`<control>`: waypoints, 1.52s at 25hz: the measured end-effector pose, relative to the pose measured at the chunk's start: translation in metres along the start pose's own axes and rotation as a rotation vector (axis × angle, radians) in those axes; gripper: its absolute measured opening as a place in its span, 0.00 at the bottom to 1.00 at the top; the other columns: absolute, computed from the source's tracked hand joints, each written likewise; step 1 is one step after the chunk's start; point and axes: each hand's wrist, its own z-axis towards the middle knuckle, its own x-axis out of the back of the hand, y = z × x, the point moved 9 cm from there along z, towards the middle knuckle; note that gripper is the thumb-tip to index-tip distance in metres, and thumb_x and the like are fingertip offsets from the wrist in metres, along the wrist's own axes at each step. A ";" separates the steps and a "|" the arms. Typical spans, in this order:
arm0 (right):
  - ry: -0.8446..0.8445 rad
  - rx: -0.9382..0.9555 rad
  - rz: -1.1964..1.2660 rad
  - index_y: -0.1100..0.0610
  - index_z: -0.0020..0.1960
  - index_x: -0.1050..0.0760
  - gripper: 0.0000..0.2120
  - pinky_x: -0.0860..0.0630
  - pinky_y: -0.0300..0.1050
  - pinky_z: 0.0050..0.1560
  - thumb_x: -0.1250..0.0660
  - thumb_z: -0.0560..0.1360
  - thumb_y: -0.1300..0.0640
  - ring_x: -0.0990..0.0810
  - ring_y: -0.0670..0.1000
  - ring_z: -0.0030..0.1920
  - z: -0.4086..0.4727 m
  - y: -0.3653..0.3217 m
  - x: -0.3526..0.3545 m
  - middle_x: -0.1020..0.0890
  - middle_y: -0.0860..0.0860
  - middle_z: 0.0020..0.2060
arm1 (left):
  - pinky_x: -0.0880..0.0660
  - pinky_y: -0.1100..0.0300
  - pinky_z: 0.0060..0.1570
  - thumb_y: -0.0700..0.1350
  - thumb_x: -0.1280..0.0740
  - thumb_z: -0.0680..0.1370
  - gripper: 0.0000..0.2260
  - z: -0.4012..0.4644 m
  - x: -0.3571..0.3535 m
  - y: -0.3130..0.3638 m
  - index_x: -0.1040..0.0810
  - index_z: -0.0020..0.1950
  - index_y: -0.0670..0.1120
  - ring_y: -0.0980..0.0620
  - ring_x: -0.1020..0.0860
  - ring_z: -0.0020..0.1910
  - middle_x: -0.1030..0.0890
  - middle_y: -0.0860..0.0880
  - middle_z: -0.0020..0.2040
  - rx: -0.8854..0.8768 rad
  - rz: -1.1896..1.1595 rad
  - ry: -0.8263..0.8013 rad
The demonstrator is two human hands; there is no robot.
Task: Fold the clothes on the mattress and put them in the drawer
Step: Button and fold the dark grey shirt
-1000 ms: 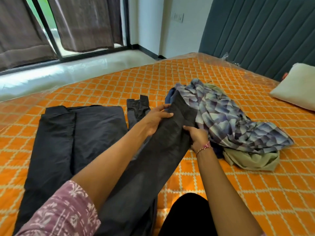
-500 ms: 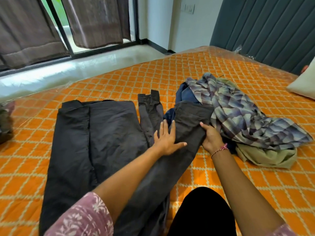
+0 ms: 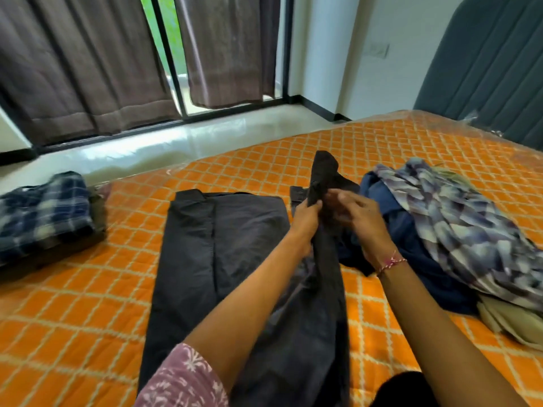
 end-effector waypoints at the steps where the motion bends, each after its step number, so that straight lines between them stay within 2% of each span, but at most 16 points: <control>1: 0.064 0.043 -0.031 0.62 0.67 0.28 0.18 0.26 0.47 0.61 0.36 0.78 0.58 0.26 0.54 0.64 0.012 0.002 0.000 0.23 0.56 0.61 | 0.21 0.56 0.45 0.39 0.42 0.82 0.09 0.004 0.019 0.004 0.23 0.57 0.41 0.45 0.18 0.46 0.16 0.46 0.42 0.053 -0.083 -0.013; 2: 0.053 0.039 -0.031 0.61 0.69 0.30 0.23 0.29 0.51 0.65 0.32 0.76 0.55 0.27 0.55 0.66 0.022 0.011 -0.008 0.25 0.57 0.64 | 0.21 0.56 0.44 0.42 0.41 0.82 0.10 0.005 0.038 0.011 0.22 0.54 0.40 0.46 0.18 0.44 0.16 0.46 0.40 0.110 -0.133 -0.037; 4: -0.263 -0.108 0.079 0.61 0.68 0.30 0.30 0.33 0.58 0.69 0.28 0.71 0.48 0.26 0.57 0.65 0.026 0.046 -0.067 0.25 0.59 0.65 | 0.20 0.55 0.45 0.45 0.41 0.81 0.13 0.007 0.087 0.029 0.19 0.49 0.40 0.48 0.17 0.41 0.15 0.45 0.41 0.147 -0.178 -0.049; 7: -0.409 -0.335 0.358 0.63 0.66 0.29 0.35 0.28 0.53 0.65 0.23 0.64 0.52 0.21 0.57 0.57 0.037 0.092 -0.150 0.22 0.59 0.60 | 0.19 0.57 0.43 0.45 0.41 0.81 0.19 0.015 0.168 0.057 0.15 0.41 0.40 0.48 0.16 0.39 0.15 0.44 0.41 0.093 -0.282 -0.004; 10: -0.301 -0.313 0.342 0.57 0.56 0.27 0.12 0.20 0.38 0.41 0.33 0.73 0.64 0.19 0.49 0.41 0.053 0.127 -0.210 0.19 0.52 0.44 | 0.19 0.59 0.40 0.47 0.41 0.81 0.20 0.034 0.253 0.041 0.14 0.37 0.43 0.50 0.16 0.36 0.15 0.45 0.38 0.109 -0.294 0.178; 12: -0.263 -0.424 0.169 0.57 0.50 0.26 0.03 0.22 0.38 0.34 0.37 0.78 0.63 0.22 0.50 0.41 0.047 0.173 -0.233 0.18 0.52 0.39 | 0.21 0.56 0.44 0.51 0.39 0.80 0.16 0.036 0.302 -0.005 0.16 0.44 0.43 0.49 0.17 0.35 0.15 0.44 0.40 0.299 -0.195 0.297; 14: -0.232 -0.554 0.031 0.58 0.49 0.24 0.05 0.22 0.42 0.36 0.36 0.78 0.57 0.21 0.52 0.42 0.046 0.217 -0.233 0.19 0.55 0.43 | 0.25 0.53 0.45 0.49 0.39 0.81 0.14 0.028 0.328 -0.046 0.20 0.53 0.40 0.46 0.18 0.36 0.17 0.43 0.49 0.446 -0.161 0.368; 16: -0.257 -0.599 -0.026 0.59 0.52 0.24 0.08 0.22 0.43 0.36 0.36 0.78 0.55 0.21 0.52 0.43 0.058 0.233 -0.234 0.19 0.56 0.48 | 0.27 0.51 0.52 0.44 0.41 0.82 0.13 0.031 0.337 -0.054 0.24 0.62 0.38 0.43 0.21 0.46 0.22 0.40 0.59 0.445 -0.181 0.397; 19: -0.299 -0.370 -0.245 0.60 0.60 0.25 0.12 0.21 0.44 0.48 0.36 0.77 0.63 0.20 0.53 0.50 0.090 0.212 -0.252 0.20 0.57 0.57 | 0.28 0.49 0.55 0.34 0.44 0.81 0.13 0.055 0.352 -0.035 0.28 0.65 0.39 0.39 0.24 0.57 0.26 0.37 0.66 0.250 -0.119 0.455; 22: -0.218 -0.002 -0.867 0.59 0.64 0.24 0.17 0.28 0.47 0.62 0.33 0.75 0.60 0.24 0.57 0.62 0.105 0.184 -0.266 0.21 0.56 0.61 | 0.26 0.50 0.53 0.33 0.42 0.80 0.16 0.074 0.362 -0.036 0.31 0.69 0.38 0.40 0.23 0.55 0.25 0.37 0.64 0.194 -0.135 0.466; 24: -0.096 0.119 -1.091 0.60 0.56 0.20 0.12 0.26 0.48 0.53 0.34 0.75 0.59 0.22 0.59 0.58 0.106 0.172 -0.264 0.19 0.59 0.55 | 0.26 0.51 0.52 0.34 0.40 0.80 0.16 0.082 0.365 -0.039 0.30 0.69 0.38 0.40 0.23 0.56 0.25 0.37 0.64 0.201 -0.110 0.465; 27: 0.110 0.354 -1.029 0.64 0.47 0.21 0.09 0.32 0.48 0.40 0.39 0.75 0.63 0.21 0.62 0.49 0.100 0.139 -0.271 0.18 0.62 0.46 | 0.24 0.51 0.50 0.30 0.41 0.79 0.17 0.099 0.368 -0.032 0.28 0.68 0.39 0.43 0.22 0.52 0.23 0.38 0.61 0.127 -0.094 0.489; 30: -0.189 0.458 -1.210 0.60 0.58 0.23 0.13 0.30 0.52 0.53 0.41 0.78 0.56 0.26 0.60 0.60 0.092 0.156 -0.316 0.24 0.60 0.57 | 0.23 0.55 0.44 0.30 0.41 0.79 0.18 0.105 0.366 -0.035 0.28 0.67 0.39 0.46 0.22 0.44 0.21 0.39 0.55 0.118 -0.126 0.482; 33: -0.652 0.176 -1.601 0.54 0.77 0.46 0.30 0.52 0.63 0.72 0.52 0.80 0.39 0.53 0.55 0.77 0.084 0.232 -0.317 0.49 0.54 0.77 | 0.24 0.57 0.44 0.33 0.40 0.80 0.15 0.101 0.366 -0.040 0.28 0.67 0.38 0.48 0.22 0.45 0.23 0.38 0.61 0.152 -0.103 0.497; 35: -0.723 0.185 -1.629 0.49 0.78 0.58 0.33 0.64 0.66 0.71 0.57 0.79 0.35 0.64 0.51 0.76 0.081 0.240 -0.310 0.61 0.49 0.77 | 0.24 0.55 0.51 0.36 0.38 0.80 0.17 0.093 0.367 -0.033 0.31 0.69 0.39 0.46 0.23 0.53 0.25 0.40 0.65 0.134 0.006 0.578; 38: -0.653 0.209 -1.574 0.45 0.78 0.59 0.30 0.65 0.67 0.70 0.57 0.79 0.36 0.65 0.52 0.76 0.068 0.221 -0.291 0.62 0.50 0.77 | 0.29 0.55 0.56 0.42 0.35 0.79 0.21 0.061 0.360 -0.020 0.34 0.71 0.42 0.44 0.26 0.62 0.27 0.43 0.66 0.126 0.353 0.722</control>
